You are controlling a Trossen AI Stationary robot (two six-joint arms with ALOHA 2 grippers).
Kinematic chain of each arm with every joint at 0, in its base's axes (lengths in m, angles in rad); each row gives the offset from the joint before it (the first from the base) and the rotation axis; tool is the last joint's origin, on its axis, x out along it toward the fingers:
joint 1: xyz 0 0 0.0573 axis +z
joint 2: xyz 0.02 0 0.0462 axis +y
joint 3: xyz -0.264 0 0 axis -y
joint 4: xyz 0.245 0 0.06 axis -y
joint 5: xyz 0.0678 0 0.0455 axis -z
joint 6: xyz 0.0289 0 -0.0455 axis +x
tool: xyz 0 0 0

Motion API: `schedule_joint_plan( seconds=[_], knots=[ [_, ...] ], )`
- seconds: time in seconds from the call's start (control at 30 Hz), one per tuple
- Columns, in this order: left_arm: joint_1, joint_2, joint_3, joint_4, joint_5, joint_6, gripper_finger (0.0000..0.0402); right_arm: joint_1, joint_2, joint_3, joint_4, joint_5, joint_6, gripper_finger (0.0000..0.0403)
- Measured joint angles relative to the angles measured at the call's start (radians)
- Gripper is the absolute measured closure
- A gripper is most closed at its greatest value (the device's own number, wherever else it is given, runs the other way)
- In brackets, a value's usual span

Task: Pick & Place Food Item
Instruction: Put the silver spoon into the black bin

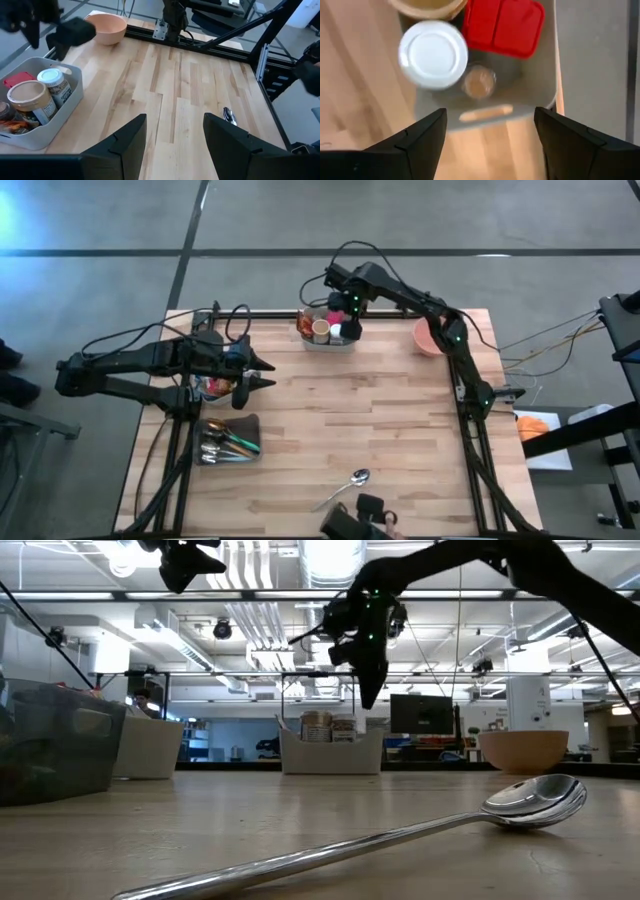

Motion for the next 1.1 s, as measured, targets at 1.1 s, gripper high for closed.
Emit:
schedule_joint_plan(
  seconds=[1.1],
  knots=[
    [0.0,0.246,0.022,0.067,0.123,-0.41,0.0202,0.642,-0.908,-1.127,0.846,0.326,0.64,0.0104]
  ],
)
